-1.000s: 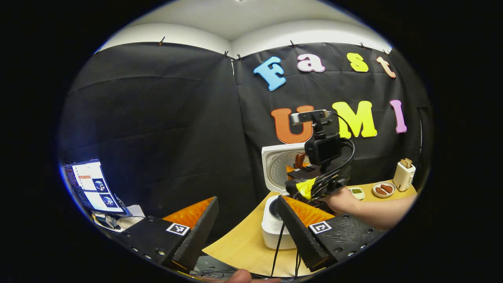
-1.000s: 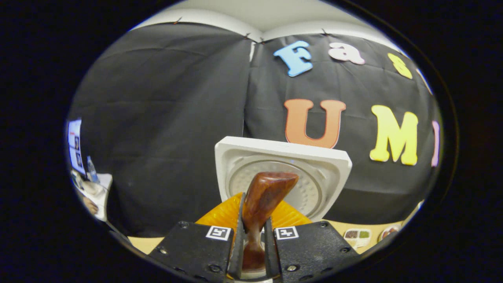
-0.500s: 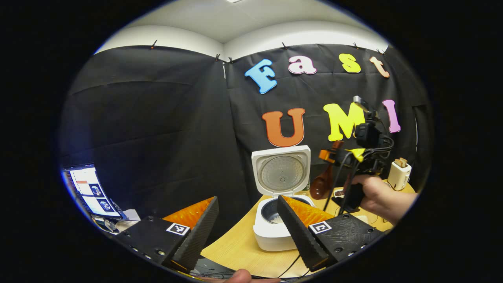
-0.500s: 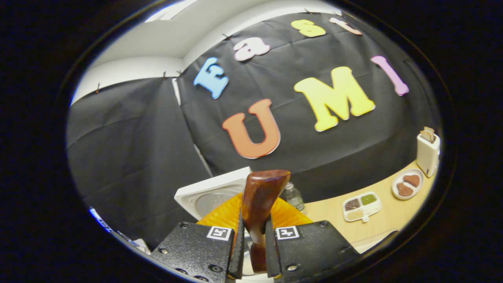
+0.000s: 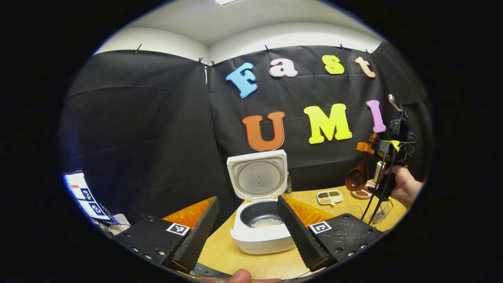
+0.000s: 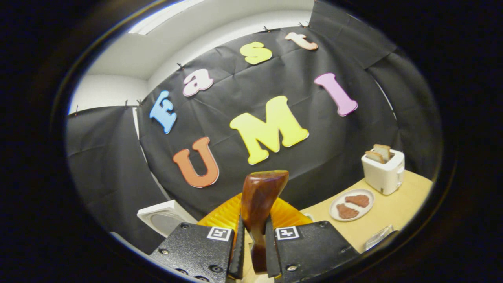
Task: Close the left gripper, press the button to open the rice cooker; take a wooden spoon from the chopstick holder with the right hand, scoop a spoonful of rice and pour it into the rice cooker, then put the wooden spoon back into the chopstick holder.
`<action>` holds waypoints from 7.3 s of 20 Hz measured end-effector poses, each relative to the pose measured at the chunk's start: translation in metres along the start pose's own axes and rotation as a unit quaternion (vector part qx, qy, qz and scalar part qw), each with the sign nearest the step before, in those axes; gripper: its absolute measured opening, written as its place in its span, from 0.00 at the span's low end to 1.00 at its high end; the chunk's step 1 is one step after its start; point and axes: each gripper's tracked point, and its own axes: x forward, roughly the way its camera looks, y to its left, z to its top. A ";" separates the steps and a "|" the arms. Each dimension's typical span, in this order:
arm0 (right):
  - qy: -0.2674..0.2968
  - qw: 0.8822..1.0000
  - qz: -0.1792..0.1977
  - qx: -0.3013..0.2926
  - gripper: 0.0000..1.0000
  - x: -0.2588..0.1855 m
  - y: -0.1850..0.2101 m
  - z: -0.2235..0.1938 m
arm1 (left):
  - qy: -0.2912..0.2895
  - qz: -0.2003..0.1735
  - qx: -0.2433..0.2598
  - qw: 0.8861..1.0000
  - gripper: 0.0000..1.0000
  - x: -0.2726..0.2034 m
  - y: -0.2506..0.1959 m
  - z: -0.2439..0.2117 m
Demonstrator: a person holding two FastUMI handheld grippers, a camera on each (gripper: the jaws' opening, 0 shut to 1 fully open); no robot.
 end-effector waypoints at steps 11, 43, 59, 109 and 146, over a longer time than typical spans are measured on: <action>-0.012 0.992 -0.120 -0.037 0.28 -0.036 -0.187 0.023 | -0.018 -0.040 0.016 0.999 0.94 -0.003 -0.041 0.017; 0.157 0.952 -0.244 -0.099 0.81 -0.072 -0.320 -0.126 | -0.025 -0.055 0.035 0.998 0.95 0.001 -0.066 0.025; 0.051 0.960 -0.156 -0.226 1.00 -0.199 -0.128 0.058 | -0.043 -0.059 0.022 0.997 0.95 0.010 -0.060 0.050; 0.213 0.949 -0.059 -0.222 1.00 -0.277 -0.064 -0.013 | 0.324 -0.030 -0.046 0.944 0.98 0.246 -0.012 -0.060; 0.223 0.949 -0.061 -0.212 1.00 -0.271 -0.062 -0.015 | 0.326 -0.066 -0.039 0.942 0.95 0.195 -0.031 -0.164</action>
